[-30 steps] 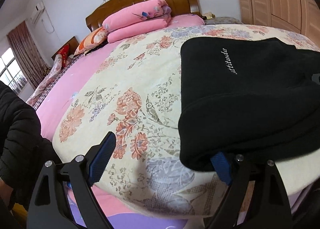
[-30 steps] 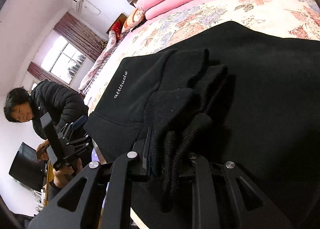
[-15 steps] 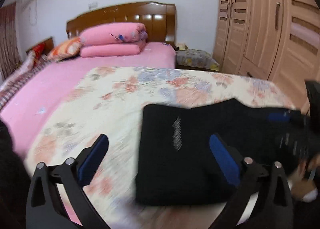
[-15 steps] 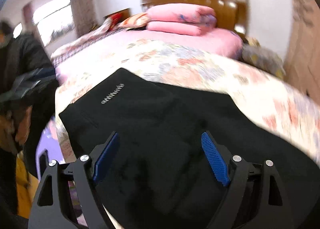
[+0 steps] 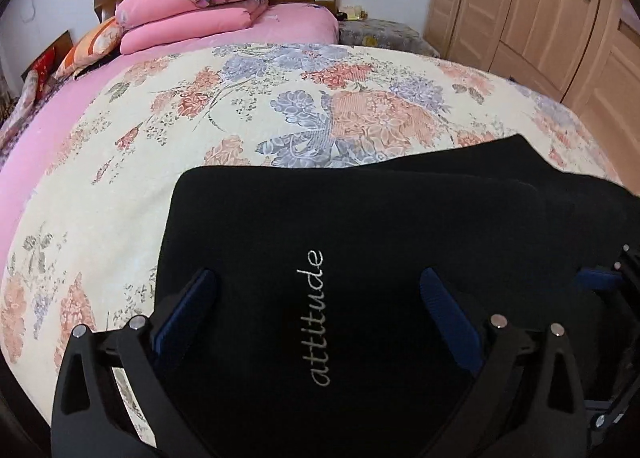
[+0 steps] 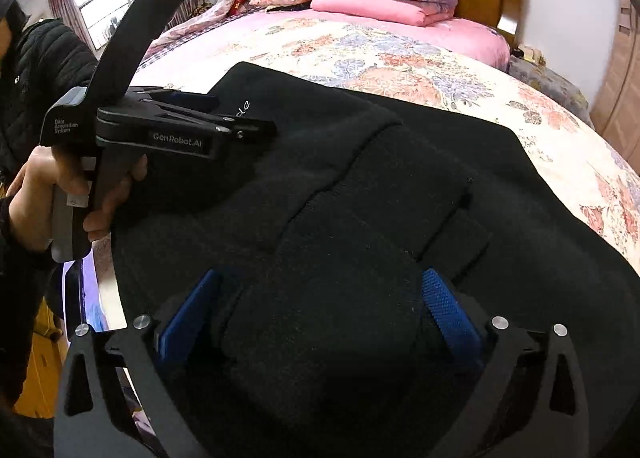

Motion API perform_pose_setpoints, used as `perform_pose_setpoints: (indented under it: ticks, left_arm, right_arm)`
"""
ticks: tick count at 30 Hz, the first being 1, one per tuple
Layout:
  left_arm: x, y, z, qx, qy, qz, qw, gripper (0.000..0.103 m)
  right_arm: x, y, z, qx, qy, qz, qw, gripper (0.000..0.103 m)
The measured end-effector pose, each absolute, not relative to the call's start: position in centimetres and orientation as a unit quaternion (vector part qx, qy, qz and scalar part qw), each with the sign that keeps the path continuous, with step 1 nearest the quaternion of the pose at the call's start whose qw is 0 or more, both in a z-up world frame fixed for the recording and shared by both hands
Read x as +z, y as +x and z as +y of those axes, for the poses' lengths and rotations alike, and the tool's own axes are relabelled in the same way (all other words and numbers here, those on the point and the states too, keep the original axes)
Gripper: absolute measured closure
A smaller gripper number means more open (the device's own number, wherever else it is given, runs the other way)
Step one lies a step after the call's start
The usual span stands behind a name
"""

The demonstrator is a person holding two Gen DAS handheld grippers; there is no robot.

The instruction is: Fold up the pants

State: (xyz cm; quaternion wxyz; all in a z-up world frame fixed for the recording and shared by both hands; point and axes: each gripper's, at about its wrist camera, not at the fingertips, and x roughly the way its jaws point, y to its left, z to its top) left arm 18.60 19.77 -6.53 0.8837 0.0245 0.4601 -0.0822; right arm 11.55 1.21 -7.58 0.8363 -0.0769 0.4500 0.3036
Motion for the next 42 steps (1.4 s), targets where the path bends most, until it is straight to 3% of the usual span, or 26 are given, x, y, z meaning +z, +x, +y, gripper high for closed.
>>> perform_pose_setpoints:
  ticks: [6, 12, 23, 25, 33, 42]
  left_arm:
    - [-5.5, 18.3, 19.2, -0.038, 0.046, 0.456, 0.888, 0.001]
    - [-2.4, 14.2, 14.0, -0.055, 0.085, 0.4, 0.911, 0.001]
    - [-6.0, 12.1, 8.8, -0.115, 0.06, 0.434, 0.892, 0.001]
    - [-6.7, 12.0, 9.7, -0.125, 0.016, 0.43, 0.894, 0.001]
    - [-6.8, 11.6, 9.4, -0.126, 0.028, 0.423, 0.897, 0.001]
    - [-6.9, 11.5, 9.2, -0.118, 0.03, 0.422, 0.899, 0.001]
  right_arm:
    - [-7.1, 11.2, 0.3, 0.3, -0.063, 0.449, 0.839, 0.005]
    - [-3.4, 6.9, -8.1, 0.217, -0.027, 0.408, 0.886, 0.005]
    - [-3.5, -1.2, -28.8, 0.077, 0.201, 0.417, 0.883, 0.005]
    - [-4.6, -2.2, -30.4, 0.075, 0.242, 0.424, 0.869, 0.005]
    - [-9.2, -3.6, -30.8, 0.13, 0.359, 0.452, 0.806, 0.004]
    - [-9.3, -1.8, -30.4, 0.059, 0.423, 0.408, 0.807, 0.004]
